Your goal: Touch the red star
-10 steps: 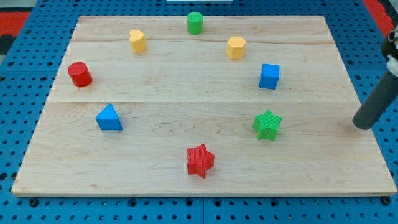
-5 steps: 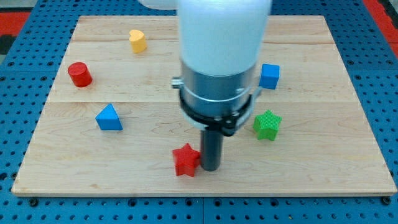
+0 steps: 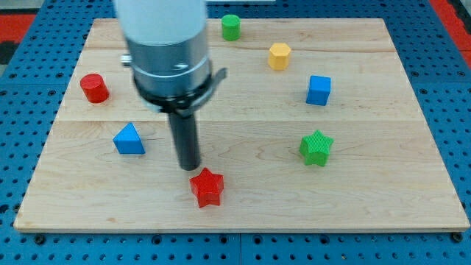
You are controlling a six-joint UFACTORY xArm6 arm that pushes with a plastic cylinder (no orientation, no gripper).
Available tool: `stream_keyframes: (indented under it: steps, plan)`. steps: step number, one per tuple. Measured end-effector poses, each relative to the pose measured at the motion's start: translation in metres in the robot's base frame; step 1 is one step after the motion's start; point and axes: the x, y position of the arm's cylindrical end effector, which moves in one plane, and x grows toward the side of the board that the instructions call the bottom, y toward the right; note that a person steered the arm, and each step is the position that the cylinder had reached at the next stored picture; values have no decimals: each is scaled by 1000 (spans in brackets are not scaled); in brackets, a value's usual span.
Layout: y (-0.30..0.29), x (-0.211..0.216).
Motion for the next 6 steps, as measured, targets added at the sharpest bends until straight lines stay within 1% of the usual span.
stream_keyframes:
  steps: [1, 3, 6]
  plan:
    - [-25, 31]
    - [-123, 40]
    - [-137, 34]
